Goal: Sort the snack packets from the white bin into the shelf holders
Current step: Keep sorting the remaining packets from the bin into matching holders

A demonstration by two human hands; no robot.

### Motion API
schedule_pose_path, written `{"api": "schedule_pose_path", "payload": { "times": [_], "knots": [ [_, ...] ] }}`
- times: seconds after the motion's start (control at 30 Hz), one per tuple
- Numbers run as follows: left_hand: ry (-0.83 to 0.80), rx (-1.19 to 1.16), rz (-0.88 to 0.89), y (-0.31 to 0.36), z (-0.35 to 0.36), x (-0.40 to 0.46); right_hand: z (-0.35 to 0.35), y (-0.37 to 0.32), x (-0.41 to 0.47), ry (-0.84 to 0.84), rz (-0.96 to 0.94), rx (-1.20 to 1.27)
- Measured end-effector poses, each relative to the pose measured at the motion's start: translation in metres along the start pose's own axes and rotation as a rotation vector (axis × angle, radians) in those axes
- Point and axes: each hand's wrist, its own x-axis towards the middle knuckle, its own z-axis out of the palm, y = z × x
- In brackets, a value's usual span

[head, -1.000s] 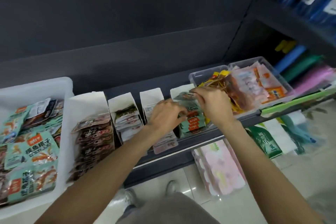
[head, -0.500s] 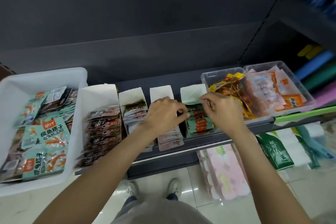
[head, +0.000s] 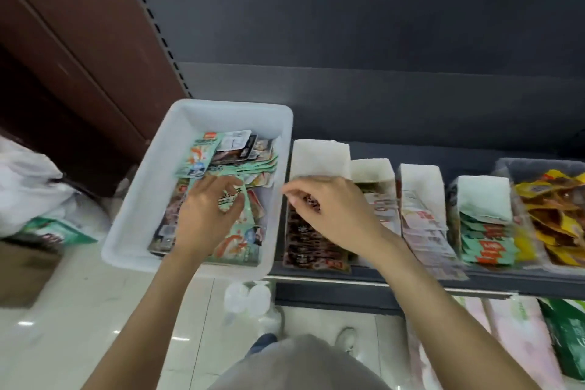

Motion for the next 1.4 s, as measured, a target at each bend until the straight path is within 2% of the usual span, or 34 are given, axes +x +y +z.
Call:
{"api": "schedule_pose_path", "payload": {
  "times": [0.13,0.23,0.4,0.57,0.7,0.8,0.87,0.9,0.97,1.03,1.1,1.17,1.3,1.4],
  "knots": [
    [-0.317,0.060,-0.264,-0.068,-0.016,-0.013,0.054,-0.024,0.056,-0.263,-0.006,-0.075],
    [-0.455,0.058,-0.286,-0.088,-0.020,-0.015,0.096,-0.030,0.083,-0.404,0.020,-0.218],
    [-0.553,0.068,-0.248,-0.099,-0.012,-0.012,0.147,-0.031,0.099,-0.630,0.085,-0.479],
    [-0.610,0.163,-0.173,-0.115,-0.004,-0.005,0.161,-0.035,0.102,-0.793,0.129,-0.347],
    [-0.613,0.114,-0.155,-0.123,-0.008,-0.003,0.162,-0.033,0.104,-0.765,0.149,-0.375],
    [-0.618,-0.099,-0.174,-0.120,-0.019,0.000,0.152,-0.031,0.105,-0.752,0.139,-0.293],
    [-0.499,-0.356,-0.235,-0.117,-0.028,0.003,0.137,-0.032,0.103,-0.695,0.155,-0.125],
    [-0.378,-0.490,-0.289,-0.115,-0.031,0.004,0.130,-0.032,0.101,-0.628,0.190,-0.008],
    [-0.104,-0.610,-0.362,-0.105,-0.037,0.006,0.117,-0.034,0.093,-0.418,0.333,0.288],
    [-0.014,-0.745,-0.441,-0.087,-0.040,0.006,0.106,-0.039,0.084,-0.164,0.476,0.603],
    [-0.122,-0.957,-0.545,-0.069,-0.042,0.004,0.099,-0.045,0.076,0.039,0.554,0.858],
    [-0.265,-1.022,-0.562,-0.052,-0.043,0.003,0.093,-0.049,0.068,0.161,0.597,1.028],
    [-0.373,-0.977,-0.357,-0.026,-0.040,0.006,0.080,-0.044,0.054,0.284,0.601,1.084],
    [-0.418,-0.784,-0.189,-0.013,-0.036,0.013,0.055,-0.030,0.035,0.445,0.540,1.005]
  ]
}}
